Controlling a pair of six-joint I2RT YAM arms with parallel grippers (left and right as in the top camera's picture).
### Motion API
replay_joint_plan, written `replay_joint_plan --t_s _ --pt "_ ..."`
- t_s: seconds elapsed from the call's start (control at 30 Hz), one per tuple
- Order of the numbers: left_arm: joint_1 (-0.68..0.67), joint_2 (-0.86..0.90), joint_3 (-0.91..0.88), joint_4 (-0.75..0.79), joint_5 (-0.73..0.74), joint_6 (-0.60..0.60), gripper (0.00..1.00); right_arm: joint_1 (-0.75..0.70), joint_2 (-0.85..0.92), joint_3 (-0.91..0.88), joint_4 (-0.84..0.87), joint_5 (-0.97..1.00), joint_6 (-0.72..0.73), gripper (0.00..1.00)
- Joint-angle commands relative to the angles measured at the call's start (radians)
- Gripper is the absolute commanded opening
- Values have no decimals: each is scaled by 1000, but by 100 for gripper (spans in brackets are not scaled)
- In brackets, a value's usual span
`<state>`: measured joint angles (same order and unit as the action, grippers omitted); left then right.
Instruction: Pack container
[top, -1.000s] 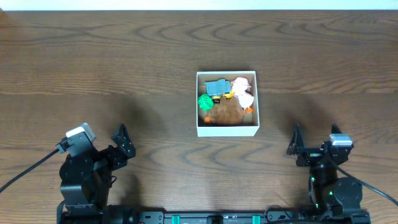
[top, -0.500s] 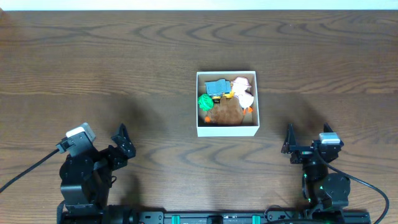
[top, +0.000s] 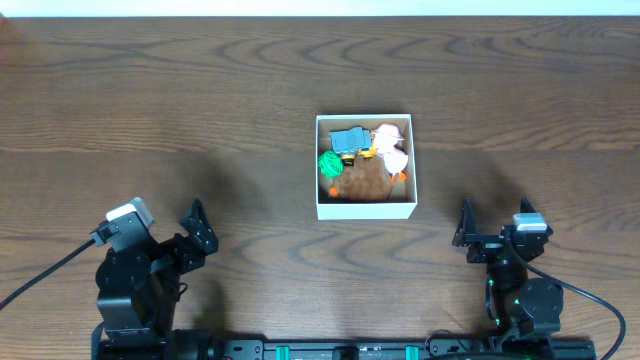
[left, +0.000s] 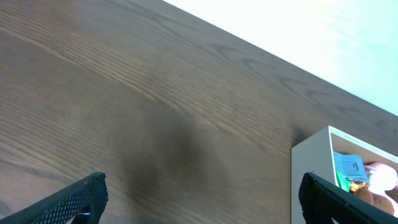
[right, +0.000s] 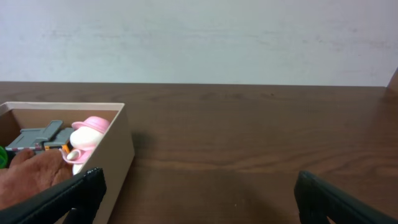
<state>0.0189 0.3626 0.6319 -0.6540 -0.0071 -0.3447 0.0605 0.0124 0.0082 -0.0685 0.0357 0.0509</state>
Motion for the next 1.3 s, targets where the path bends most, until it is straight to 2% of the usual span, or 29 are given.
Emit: replay_joint_plan --t_s 0.0,0.2,0.4,0.53,0.63,0.8,1.07,1.27 --pt "4 -3 2 1 -5 -13 98 -1 -6 -3 -3 -6 -4 99" --pt "4 -2 2 1 -5 -12 98 -1 -6 -3 -3 -6 -4 99" --pt "5 -4 -8 -63 -10 19 98 -1 -6 -3 -3 -6 -4 99" --pt "27 -42 -78 -63 -8 34 98 -1 -6 -3 -3 -6 -4 99" --pt "29 -119 -168 -32 -4 94 98 -1 -6 -3 -3 -6 -4 99" --pt "31 -244 -324 151 -1 214 98 -1 -6 -3 -3 -6 -4 99" --pt "31 -313 -530 550 -2 358 98 -1 -6 -3 -3 -6 -4 99" --pt "31 -362 -628 683 -2 408 98 -1 -6 -3 -3 -6 -4 99"
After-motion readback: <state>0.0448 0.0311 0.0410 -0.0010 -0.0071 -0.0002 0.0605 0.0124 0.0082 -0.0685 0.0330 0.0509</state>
